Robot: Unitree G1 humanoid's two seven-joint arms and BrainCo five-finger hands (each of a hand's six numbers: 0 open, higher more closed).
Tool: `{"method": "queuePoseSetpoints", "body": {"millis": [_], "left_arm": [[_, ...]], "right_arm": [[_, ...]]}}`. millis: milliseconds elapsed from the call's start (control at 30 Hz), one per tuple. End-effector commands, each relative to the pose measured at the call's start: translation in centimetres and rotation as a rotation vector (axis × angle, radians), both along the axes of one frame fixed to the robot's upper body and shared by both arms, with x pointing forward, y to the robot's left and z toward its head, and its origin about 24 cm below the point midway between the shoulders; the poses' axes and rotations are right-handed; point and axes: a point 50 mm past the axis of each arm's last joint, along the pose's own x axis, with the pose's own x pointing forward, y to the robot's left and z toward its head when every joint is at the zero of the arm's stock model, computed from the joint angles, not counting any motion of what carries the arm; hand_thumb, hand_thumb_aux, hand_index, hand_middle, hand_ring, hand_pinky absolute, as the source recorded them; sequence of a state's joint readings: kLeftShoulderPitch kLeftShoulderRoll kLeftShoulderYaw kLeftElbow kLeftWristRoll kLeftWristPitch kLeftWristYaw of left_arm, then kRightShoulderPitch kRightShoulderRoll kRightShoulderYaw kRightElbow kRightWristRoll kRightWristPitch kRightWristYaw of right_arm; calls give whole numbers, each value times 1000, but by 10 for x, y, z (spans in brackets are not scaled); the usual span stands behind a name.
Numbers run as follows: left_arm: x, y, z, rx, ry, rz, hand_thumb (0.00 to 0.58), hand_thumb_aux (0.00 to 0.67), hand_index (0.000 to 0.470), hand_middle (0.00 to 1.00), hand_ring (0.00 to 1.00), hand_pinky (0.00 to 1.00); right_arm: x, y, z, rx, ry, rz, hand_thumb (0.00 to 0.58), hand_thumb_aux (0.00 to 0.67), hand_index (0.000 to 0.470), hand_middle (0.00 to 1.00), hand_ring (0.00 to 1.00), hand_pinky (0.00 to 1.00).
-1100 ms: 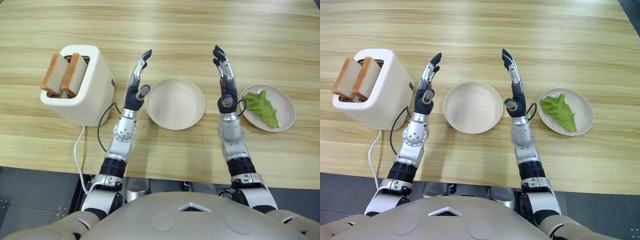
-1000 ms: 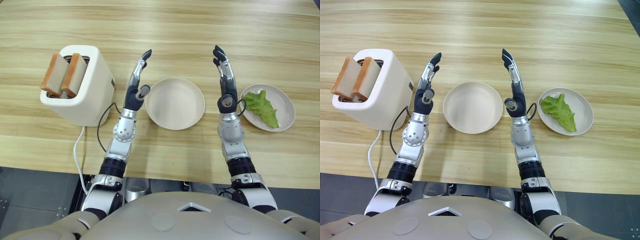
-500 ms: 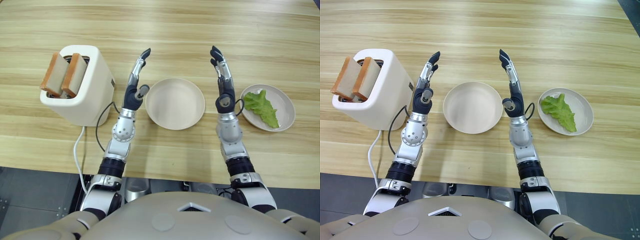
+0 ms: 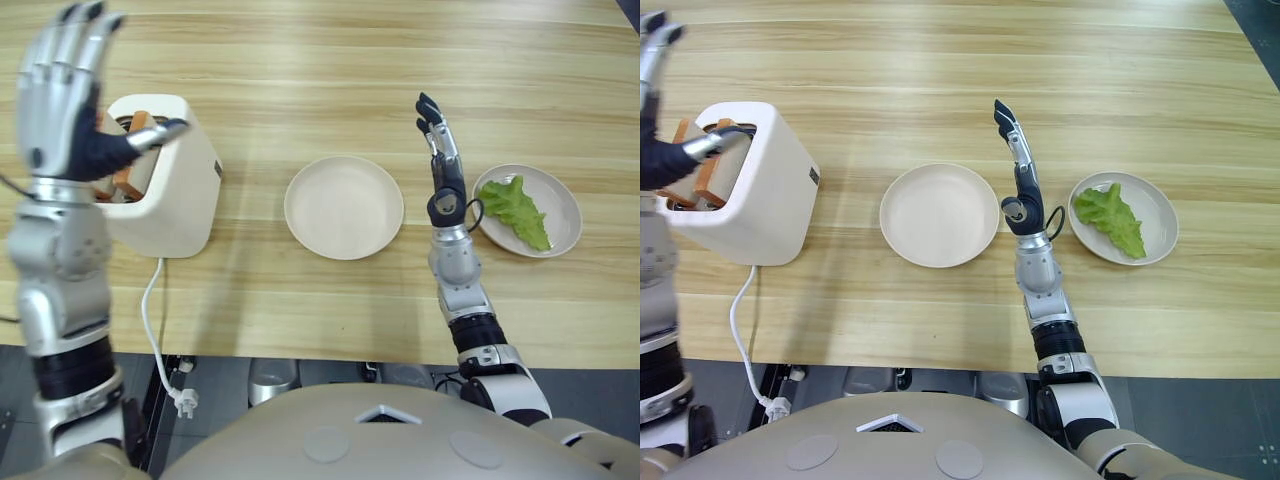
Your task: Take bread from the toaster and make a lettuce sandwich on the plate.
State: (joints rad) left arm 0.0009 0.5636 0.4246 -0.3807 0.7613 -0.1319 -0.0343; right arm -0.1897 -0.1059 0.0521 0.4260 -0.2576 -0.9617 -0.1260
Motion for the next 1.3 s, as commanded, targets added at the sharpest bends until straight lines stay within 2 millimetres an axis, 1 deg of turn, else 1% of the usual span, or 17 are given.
{"method": "queuePoseSetpoints", "body": {"millis": [33, 100, 200, 267, 367, 567, 800, 833, 867, 900, 933, 1300], "left_arm": [[-11, 37, -1, 33, 80, 228, 0, 0, 0, 0, 0, 0], [-15, 56, -7, 41, 124, 337, 0, 0, 0, 0, 0, 0], [-15, 72, -28, 43, 237, 428, 0, 0, 0, 0, 0, 0], [-13, 75, -44, 32, 312, 435, 0, 0, 0, 0, 0, 0], [-9, 73, -57, 17, 378, 415, 0, 0, 0, 0, 0, 0], [-4, 77, -67, 8, 406, 426, 0, 0, 0, 0, 0, 0], [-2, 77, -65, 6, 391, 422, 0, 0, 0, 0, 0, 0], [-1, 77, -65, 5, 388, 423, 398, 294, 202, 0, 0, 0], [-1, 77, -65, 4, 386, 424, 398, 294, 202, 0, 0, 0], [0, 78, -65, 0, 386, 421, 532, 478, 328, 0, 0, 0], [0, 78, -65, -3, 385, 419, 580, 670, 460, 0, 0, 0], [10, 72, -69, -13, 352, 381, 580, 670, 460, 0, 0, 0]], "right_arm": [[0, -2, -2, 6, 14, -9, 0, 0, 0, 0, 0, 0], [1, -2, -2, 5, 16, -9, 0, 0, 0, 0, 0, 0], [1, -1, -3, 4, 16, -9, 0, 0, 0, 0, 0, 0], [1, 0, -3, 2, 17, -6, 0, 0, 0, 0, 0, 0], [2, 0, -3, -5, 16, -6, 0, 0, 0, 0, 0, 0], [0, 3, -4, -30, 6, 6, 0, 0, 0, 0, 0, 0], [1, 3, -4, -26, 10, 3, 0, 0, 0, 0, 0, 0], [1, 3, -5, -26, 10, 4, 0, 0, 0, 0, 0, 0], [1, 3, -5, -26, 10, 4, 0, 0, 0, 0, 0, 0], [1, 3, -5, -26, 10, 4, 0, 0, 0, 0, 0, 0], [1, 3, -5, -26, 11, 4, 0, 0, 0, 0, 0, 0], [3, 4, -6, -30, 16, 6, 0, 0, 0, 0, 0, 0]]}}
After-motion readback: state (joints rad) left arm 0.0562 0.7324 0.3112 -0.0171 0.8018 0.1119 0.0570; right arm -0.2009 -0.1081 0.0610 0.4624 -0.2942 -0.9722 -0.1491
